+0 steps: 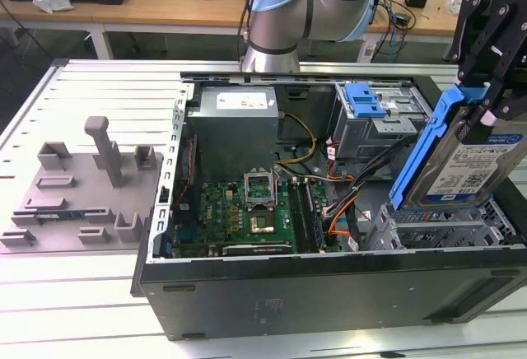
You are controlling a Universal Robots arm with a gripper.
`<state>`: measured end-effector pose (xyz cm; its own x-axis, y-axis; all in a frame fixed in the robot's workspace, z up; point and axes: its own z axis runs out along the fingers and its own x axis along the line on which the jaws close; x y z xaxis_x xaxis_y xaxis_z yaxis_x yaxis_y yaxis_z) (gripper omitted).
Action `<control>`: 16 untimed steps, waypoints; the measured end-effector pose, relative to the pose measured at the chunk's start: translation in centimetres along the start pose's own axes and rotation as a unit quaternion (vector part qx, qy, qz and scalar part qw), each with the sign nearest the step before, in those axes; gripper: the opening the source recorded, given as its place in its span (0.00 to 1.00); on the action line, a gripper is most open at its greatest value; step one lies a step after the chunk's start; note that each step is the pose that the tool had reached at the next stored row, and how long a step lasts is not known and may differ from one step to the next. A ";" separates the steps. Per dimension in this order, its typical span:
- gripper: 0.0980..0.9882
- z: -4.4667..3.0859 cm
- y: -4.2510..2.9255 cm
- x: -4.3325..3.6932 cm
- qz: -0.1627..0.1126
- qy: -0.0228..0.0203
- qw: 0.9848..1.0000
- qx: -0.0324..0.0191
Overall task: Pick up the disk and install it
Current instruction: 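Insert the disk into the insertion slot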
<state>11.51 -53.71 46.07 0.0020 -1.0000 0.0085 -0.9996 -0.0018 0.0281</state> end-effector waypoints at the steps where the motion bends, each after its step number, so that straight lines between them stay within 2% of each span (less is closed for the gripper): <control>1: 0.30 0.04 -0.02 0.00 0.000 0.000 1.000 0.000; 16: 0.30 0.87 -0.11 0.24 0.000 0.000 1.000 0.000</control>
<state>11.60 -53.96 45.20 0.0020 -1.0000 0.0085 -0.9996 -0.0018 0.0281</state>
